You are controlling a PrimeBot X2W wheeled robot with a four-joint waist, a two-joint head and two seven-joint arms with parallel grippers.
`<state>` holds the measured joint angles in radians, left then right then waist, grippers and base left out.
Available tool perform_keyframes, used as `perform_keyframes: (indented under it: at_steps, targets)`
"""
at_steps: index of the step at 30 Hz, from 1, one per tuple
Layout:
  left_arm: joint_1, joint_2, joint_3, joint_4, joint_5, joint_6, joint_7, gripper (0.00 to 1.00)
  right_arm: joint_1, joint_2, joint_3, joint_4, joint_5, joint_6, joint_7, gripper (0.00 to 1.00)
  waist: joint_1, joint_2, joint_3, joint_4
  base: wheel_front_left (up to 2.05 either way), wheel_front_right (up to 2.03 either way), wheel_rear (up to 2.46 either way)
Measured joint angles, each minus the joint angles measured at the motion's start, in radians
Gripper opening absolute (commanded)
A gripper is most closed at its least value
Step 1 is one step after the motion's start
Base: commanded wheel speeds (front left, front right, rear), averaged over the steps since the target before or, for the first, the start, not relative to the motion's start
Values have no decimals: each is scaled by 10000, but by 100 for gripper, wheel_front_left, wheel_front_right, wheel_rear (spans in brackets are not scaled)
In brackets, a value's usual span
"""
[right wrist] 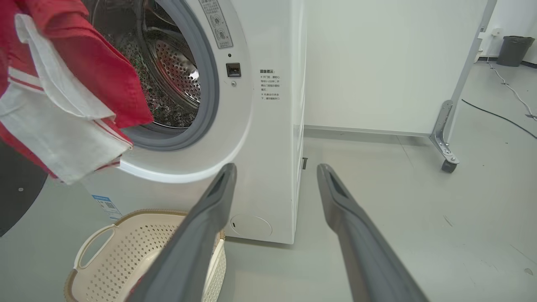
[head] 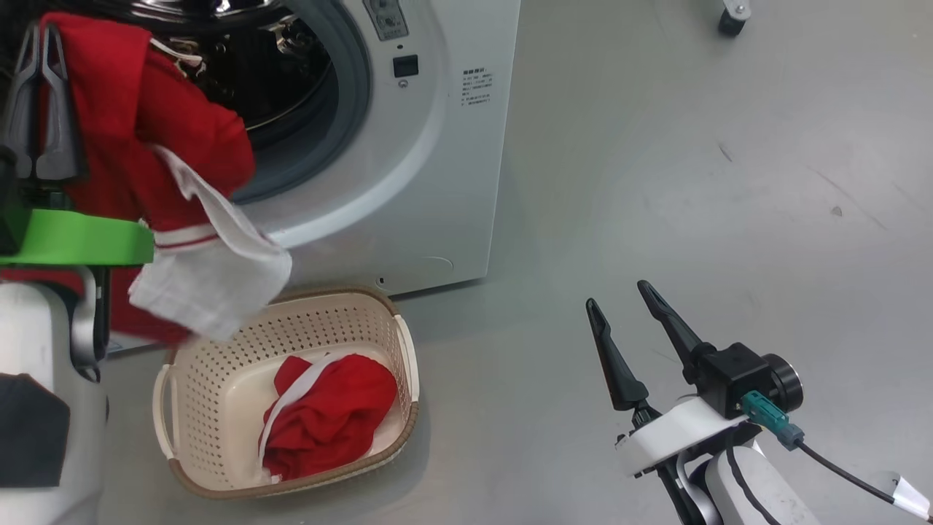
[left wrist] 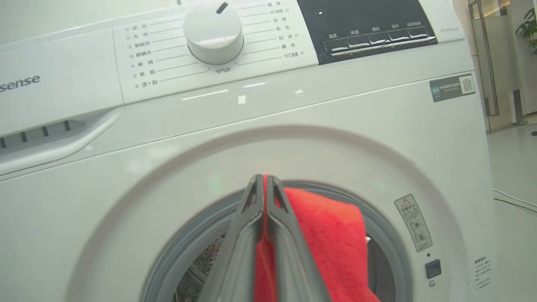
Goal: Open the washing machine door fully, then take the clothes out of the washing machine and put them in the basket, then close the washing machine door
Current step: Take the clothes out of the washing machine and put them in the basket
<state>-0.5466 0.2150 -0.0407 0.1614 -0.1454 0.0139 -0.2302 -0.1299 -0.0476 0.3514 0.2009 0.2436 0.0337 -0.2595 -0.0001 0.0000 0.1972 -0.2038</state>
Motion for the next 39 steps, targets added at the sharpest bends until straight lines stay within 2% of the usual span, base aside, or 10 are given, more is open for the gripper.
perform_keyframes:
  at_steps: [10,19,32,39]
  targets:
    - [1047,-19,88,-1390,58,349,12,0,430,2,-274,-8,-90,2,0,100,0,0,-881,101,0,0,0]
    - [2251,-343,376,-2230,-130,617,407,0,705,2,-426,-167,-176,6,0,100,0,0,-1089,83,0,0,0]
    - [4228,-1120,430,-1939,-694,750,1074,0,696,8,-397,-696,-192,109,0,100,0,0,-398,-73,0,0,0]
    - [4438,-1231,280,-1407,-805,750,1197,0,371,8,-288,-1041,-155,171,0,100,0,0,349,-266,0,0,0]
